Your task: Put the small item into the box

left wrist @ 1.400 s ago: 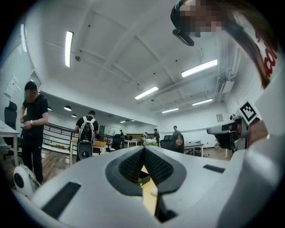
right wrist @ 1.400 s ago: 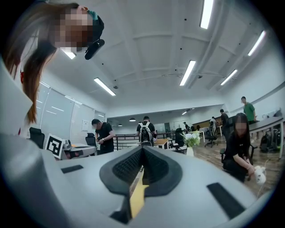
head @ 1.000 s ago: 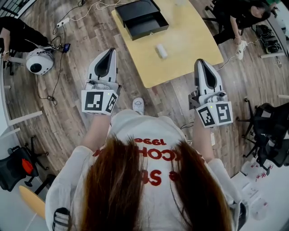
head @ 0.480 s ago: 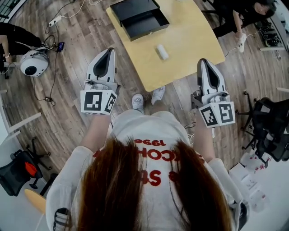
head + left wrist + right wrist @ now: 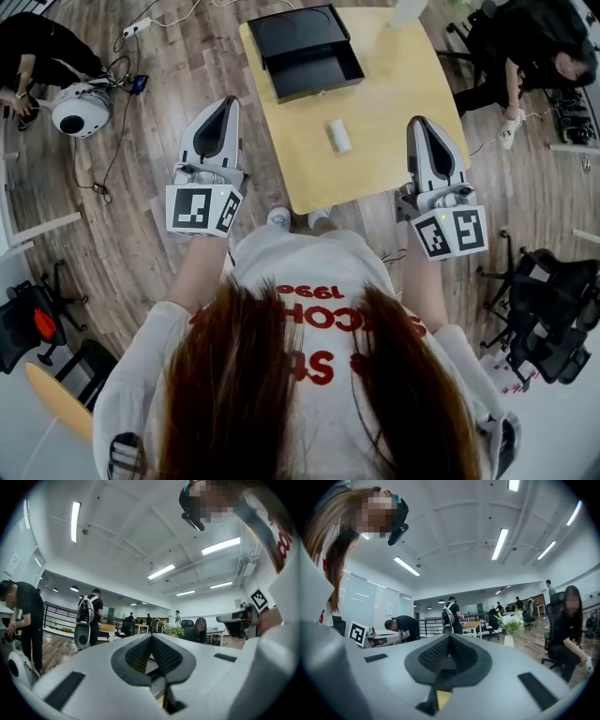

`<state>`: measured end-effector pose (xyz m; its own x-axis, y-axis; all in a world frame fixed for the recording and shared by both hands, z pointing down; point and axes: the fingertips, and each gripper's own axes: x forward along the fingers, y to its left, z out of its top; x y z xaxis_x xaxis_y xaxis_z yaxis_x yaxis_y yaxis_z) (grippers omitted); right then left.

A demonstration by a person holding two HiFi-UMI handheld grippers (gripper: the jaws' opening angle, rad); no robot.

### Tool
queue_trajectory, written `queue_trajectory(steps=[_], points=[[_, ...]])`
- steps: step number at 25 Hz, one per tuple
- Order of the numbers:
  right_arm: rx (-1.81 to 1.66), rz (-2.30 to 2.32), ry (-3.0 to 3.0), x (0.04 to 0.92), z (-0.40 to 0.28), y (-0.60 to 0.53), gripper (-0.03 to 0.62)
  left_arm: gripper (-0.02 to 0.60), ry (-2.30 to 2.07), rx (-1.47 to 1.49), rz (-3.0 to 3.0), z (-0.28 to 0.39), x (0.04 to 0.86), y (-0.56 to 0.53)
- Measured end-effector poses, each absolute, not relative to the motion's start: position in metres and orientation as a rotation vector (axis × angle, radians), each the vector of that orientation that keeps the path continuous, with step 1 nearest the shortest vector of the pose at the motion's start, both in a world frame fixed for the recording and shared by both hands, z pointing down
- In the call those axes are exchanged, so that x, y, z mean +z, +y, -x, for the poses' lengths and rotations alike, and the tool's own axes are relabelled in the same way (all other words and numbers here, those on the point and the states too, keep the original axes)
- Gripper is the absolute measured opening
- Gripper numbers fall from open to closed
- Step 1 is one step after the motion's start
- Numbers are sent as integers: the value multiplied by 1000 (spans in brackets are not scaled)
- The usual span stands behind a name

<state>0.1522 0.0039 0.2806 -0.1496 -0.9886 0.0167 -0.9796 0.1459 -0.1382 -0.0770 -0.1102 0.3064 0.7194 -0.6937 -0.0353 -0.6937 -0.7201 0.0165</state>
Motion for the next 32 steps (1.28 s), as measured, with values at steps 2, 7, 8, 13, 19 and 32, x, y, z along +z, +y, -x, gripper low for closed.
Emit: queue_trajectory(steps=[2, 7, 8, 13, 19, 32], points=[[-167, 1954, 2350, 279, -163, -12, 6, 8, -1226, -65, -2901, 70, 304, -119], [-157, 1856, 2421, 277, -192, -40, 6, 8, -1353, -78, -2866, 50, 300, -131], [-160, 1835, 2435, 279, -197, -46, 6, 8, -1378, -76, -2857, 47, 300, -133], [-194, 1732, 2507, 292, -216, -74, 6, 8, -1486, -64, -2805, 32, 306, -141], [-246, 1668, 2546, 303, -209, -94, 6, 8, -1532, -50, -2791, 27, 306, -146], [-478, 1768, 2556, 361, -187, -101, 7, 8, -1420, 3, -2791, 29, 331, -165]])
